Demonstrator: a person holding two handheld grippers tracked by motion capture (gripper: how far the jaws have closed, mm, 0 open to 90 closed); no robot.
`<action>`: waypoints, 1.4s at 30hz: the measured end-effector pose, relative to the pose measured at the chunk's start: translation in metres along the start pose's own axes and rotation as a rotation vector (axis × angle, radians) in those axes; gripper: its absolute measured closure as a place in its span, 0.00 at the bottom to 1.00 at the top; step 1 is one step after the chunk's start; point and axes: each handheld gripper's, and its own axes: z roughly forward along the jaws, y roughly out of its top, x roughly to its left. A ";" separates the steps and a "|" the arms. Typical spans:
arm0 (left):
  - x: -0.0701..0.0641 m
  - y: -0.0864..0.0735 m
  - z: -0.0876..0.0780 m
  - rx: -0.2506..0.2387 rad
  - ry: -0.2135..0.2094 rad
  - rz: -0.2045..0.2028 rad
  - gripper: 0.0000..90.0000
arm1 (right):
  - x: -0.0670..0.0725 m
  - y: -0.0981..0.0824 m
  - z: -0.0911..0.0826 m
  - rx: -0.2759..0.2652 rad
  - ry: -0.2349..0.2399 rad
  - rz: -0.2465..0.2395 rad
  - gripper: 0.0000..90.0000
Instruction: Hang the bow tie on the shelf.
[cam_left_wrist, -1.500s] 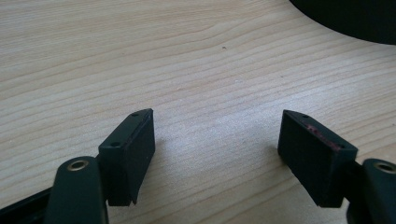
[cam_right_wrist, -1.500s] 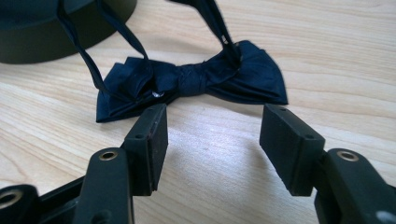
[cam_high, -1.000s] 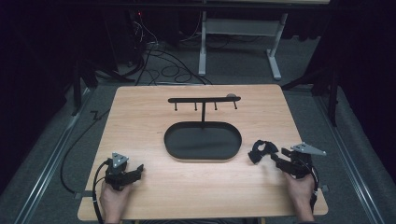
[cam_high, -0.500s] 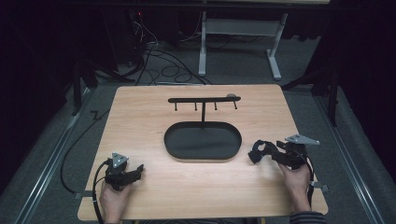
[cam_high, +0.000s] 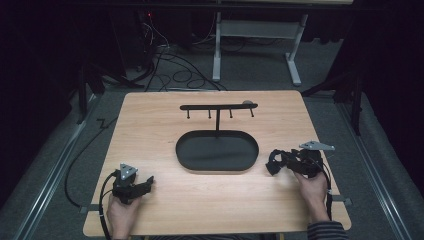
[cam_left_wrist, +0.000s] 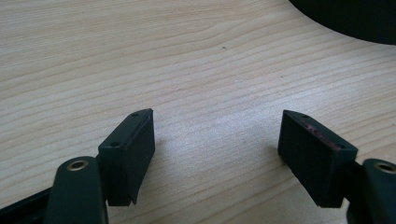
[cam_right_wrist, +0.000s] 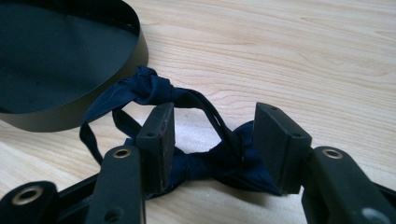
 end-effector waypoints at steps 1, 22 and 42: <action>0.000 0.000 0.000 0.000 0.000 0.000 0.31 | 0.000 0.001 0.001 0.004 -0.002 0.001 0.59; 0.000 0.000 0.000 0.000 0.000 0.000 0.31 | 0.000 0.001 0.010 0.048 0.023 -0.027 1.00; 0.000 0.000 0.000 0.000 0.000 0.000 0.31 | 0.004 0.013 -0.018 -0.044 0.045 -0.031 1.00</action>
